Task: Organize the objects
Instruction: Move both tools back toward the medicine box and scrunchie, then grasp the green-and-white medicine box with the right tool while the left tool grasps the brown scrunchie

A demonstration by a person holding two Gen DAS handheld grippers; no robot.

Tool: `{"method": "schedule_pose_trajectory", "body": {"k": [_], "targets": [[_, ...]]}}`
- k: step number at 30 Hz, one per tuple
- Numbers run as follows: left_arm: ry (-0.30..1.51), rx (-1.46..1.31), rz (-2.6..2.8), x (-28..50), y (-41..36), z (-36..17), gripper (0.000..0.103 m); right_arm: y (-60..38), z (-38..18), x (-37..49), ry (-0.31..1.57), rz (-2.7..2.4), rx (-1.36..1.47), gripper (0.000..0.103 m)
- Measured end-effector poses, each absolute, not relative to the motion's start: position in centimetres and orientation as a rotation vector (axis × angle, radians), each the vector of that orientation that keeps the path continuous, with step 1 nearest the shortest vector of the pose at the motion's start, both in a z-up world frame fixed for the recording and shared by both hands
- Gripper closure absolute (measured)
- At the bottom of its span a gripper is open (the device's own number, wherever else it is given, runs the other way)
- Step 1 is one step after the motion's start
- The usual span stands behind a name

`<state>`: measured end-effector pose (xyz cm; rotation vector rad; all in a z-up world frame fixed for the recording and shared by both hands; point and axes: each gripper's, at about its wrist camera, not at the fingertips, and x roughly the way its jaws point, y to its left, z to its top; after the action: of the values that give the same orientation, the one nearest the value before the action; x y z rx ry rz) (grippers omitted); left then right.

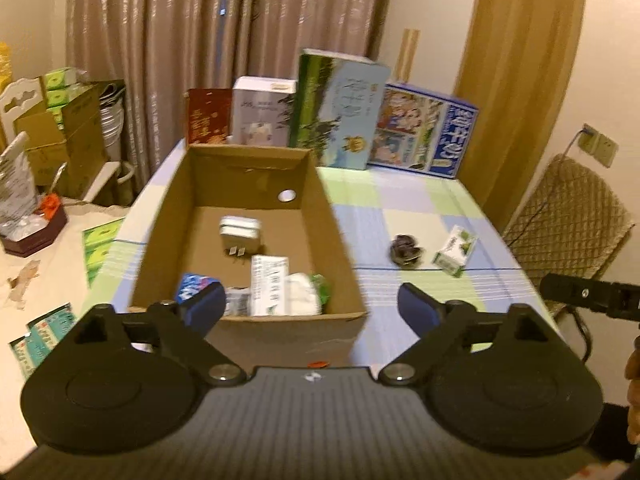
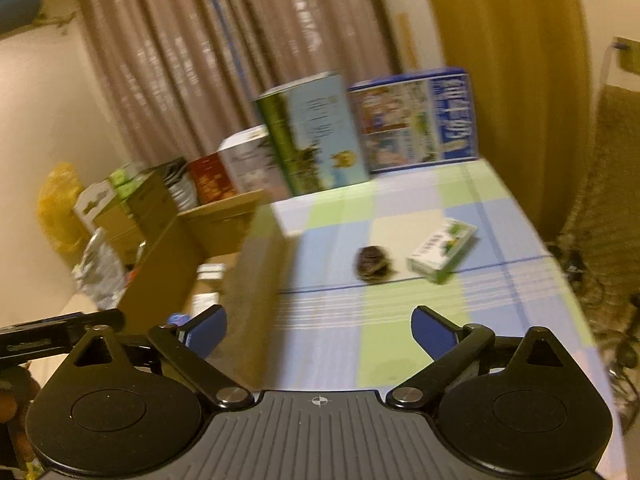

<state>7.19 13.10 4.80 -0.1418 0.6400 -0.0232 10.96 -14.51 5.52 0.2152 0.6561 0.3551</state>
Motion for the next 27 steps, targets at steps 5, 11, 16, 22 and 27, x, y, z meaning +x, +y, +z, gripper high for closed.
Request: {"method": "schedule_pose_trajectory", "body": {"k": [5, 11, 16, 22, 27], "targets": [[0.645, -0.11, -0.09, 8.7, 9.4, 4.9, 0.005, -18.2, 5.8, 11.1, 0.639, 0.286, 0.235, 0.004], [0.65, -0.066, -0.149, 11.2, 5.0, 4.2, 0.001, -21.6, 5.7, 12.7, 0.627, 0.227, 0.245, 0.002], [0.647, -0.021, -0.192, 13.6, 1.9, 3.4, 0.001, -23.6, 4.8, 14.8, 0.635, 0.204, 0.253, 0.002], [0.656, 0.019, -0.197, 17.6, -1.1, 1.0, 0.001, -25.0, 3.2, 17.8, 0.661, 0.216, 0.228, 0.002], [0.678, 0.036, -0.177, 20.7, -2.7, -1.9, 0.003, -25.3, 1.4, 21.0, 0.682, 0.22, 0.192, 0.002]]}}
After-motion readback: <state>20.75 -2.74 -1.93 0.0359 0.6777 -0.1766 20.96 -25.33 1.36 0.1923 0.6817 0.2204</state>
